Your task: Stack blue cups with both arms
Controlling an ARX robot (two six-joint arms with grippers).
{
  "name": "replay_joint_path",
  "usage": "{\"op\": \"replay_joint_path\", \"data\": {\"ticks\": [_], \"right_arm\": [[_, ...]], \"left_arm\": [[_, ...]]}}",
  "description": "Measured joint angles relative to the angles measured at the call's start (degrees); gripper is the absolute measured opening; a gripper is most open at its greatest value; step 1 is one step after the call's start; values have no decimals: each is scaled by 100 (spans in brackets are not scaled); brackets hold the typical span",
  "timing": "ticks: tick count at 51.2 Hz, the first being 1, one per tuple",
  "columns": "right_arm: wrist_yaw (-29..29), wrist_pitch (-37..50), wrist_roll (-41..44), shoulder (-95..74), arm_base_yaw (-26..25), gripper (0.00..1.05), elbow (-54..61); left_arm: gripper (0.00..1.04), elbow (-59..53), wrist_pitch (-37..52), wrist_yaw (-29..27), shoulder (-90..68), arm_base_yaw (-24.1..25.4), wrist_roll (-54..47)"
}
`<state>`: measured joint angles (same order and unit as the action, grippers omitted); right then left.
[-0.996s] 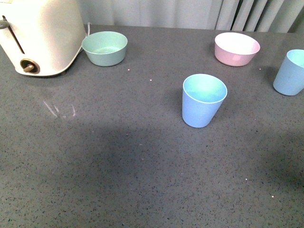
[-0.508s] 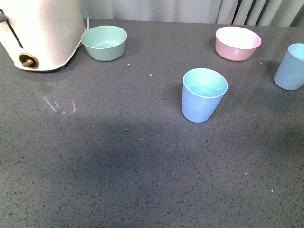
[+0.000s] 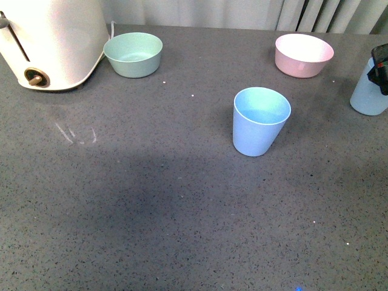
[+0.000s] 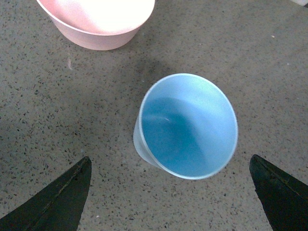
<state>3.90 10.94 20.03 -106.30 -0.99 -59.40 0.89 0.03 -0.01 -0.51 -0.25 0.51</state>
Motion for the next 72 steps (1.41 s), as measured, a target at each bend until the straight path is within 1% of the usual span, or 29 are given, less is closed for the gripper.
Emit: {"op": "replay_joint_path", "data": {"ticks": [13,25,38,40,41,45,46,50,51,54,55,64,69,72], "right_arm": [[201,-256,79,-614,308,96,-575],[313,-428,76,-901,396,95,-887],[385,-555,61,-1069,385,61,-1043],[387,-555,59,-1069,380,57,-1049],[389,-562,55,-1069,374,52,-1060],[387,-581,39,-1069,345,38,-1071],[382,-592,35,-1069,330,33,-1071],[356,-619,33,-1069,289,19,-1064],[330,-619,31,-1069,269,13,-1058],[280,-632,20,-1058,227,3,-1034],[258,-645,20,-1043,203,2,-1010],[0,-758,9,-778,122,2,-785],[-428,-962,42,-271,162,2,-498],[-761,-1143,48,177,271,2,-315]], "left_arm": [[96,0,0,0,0,0,0],[96,0,0,0,0,0,0],[96,0,0,0,0,0,0],[96,0,0,0,-2,0,0],[96,0,0,0,0,0,0],[96,0,0,0,0,0,0],[96,0,0,0,0,0,0],[96,0,0,0,0,0,0],[96,0,0,0,0,0,0],[96,0,0,0,-2,0,0],[96,0,0,0,0,0,0],[96,0,0,0,0,0,0],[96,0,0,0,0,0,0],[96,0,0,0,0,0,0]]}}
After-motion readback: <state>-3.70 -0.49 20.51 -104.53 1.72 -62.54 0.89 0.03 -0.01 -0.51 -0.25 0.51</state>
